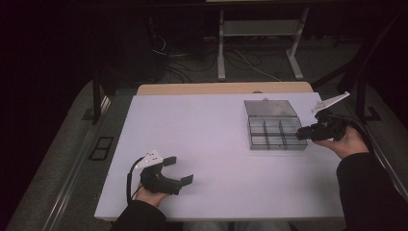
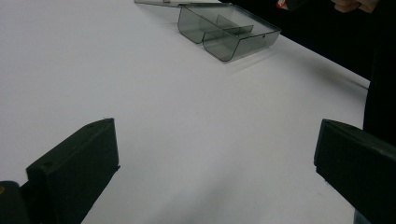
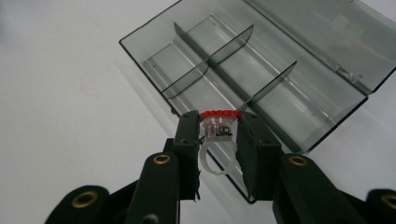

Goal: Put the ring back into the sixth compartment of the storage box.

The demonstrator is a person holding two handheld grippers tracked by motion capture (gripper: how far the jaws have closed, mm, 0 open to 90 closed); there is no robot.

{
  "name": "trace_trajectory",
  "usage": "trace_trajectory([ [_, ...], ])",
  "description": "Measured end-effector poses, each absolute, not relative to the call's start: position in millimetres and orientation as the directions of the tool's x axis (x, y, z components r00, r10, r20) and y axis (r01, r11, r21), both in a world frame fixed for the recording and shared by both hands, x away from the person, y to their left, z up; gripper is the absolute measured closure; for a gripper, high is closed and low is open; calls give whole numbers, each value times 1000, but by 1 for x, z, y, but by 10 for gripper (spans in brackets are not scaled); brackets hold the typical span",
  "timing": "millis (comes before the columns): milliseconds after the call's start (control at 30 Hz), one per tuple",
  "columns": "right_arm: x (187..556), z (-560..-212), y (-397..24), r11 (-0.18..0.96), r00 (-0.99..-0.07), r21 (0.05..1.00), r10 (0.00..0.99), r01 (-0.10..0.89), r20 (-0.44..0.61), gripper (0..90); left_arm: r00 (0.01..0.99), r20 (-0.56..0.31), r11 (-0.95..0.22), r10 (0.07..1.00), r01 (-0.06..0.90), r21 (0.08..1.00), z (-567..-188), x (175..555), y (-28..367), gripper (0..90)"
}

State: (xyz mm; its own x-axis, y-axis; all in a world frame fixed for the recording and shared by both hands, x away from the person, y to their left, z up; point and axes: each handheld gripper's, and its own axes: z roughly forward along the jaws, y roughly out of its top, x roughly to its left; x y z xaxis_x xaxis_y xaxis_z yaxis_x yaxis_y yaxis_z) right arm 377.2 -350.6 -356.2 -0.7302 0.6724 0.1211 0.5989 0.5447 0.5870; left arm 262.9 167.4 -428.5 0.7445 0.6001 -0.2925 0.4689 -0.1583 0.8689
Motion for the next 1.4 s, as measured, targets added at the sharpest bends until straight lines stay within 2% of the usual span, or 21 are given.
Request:
trace_trajectory([
  [567, 405, -356, -357, 456, -670, 617, 724, 641, 161, 700, 747, -291, -163, 598, 469, 868, -428, 263, 168, 0],
  [1133, 431, -378, -357, 373, -616, 634, 758, 678, 213, 699, 746, -290, -162, 599, 468, 869, -428, 263, 169, 0],
  [1400, 438, -390, -356, 371, -602, 617, 769, 694, 216, 697, 748, -287, -166, 599, 466, 869, -428, 263, 168, 0],
])
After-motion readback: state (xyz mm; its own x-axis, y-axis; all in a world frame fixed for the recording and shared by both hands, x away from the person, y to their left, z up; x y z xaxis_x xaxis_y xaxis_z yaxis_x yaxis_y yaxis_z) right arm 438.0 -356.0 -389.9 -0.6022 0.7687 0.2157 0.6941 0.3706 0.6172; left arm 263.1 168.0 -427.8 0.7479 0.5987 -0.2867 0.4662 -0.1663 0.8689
